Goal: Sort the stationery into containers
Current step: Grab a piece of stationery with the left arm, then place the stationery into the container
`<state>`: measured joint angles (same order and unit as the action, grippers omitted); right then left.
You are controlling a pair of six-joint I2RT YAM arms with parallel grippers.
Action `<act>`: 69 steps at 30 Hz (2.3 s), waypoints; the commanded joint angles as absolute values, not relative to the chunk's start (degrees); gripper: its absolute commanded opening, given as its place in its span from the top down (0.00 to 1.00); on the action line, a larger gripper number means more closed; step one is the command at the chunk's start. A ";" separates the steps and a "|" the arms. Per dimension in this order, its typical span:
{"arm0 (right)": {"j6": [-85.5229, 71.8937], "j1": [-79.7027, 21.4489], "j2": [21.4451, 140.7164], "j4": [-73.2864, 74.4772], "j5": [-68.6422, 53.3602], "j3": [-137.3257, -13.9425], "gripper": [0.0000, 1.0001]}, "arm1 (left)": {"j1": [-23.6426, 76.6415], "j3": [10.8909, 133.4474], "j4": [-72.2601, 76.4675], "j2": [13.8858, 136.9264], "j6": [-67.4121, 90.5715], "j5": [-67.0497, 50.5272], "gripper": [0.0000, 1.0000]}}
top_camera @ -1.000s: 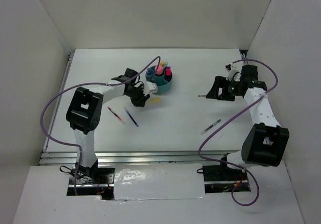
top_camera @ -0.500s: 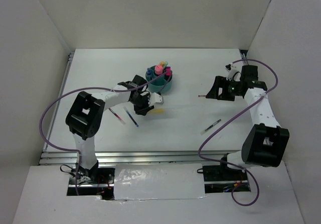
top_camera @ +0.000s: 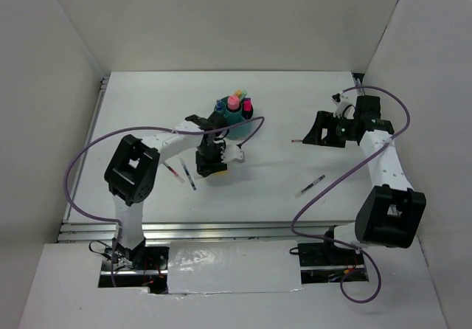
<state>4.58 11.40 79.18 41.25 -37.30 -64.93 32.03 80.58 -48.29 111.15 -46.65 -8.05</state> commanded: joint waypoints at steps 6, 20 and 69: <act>5.36 11.16 76.12 40.52 -38.23 -65.04 0.16 | 42.27 95.17 -55.45 120.75 -37.18 1.82 0.36; 5.27 11.78 75.41 40.08 -39.29 -64.34 0.16 | 47.02 104.24 -67.23 133.76 -25.14 11.07 0.38; 5.27 11.78 76.55 40.96 -40.43 -65.92 0.16 | 24.64 120.32 -22.96 104.68 -4.22 -15.38 1.00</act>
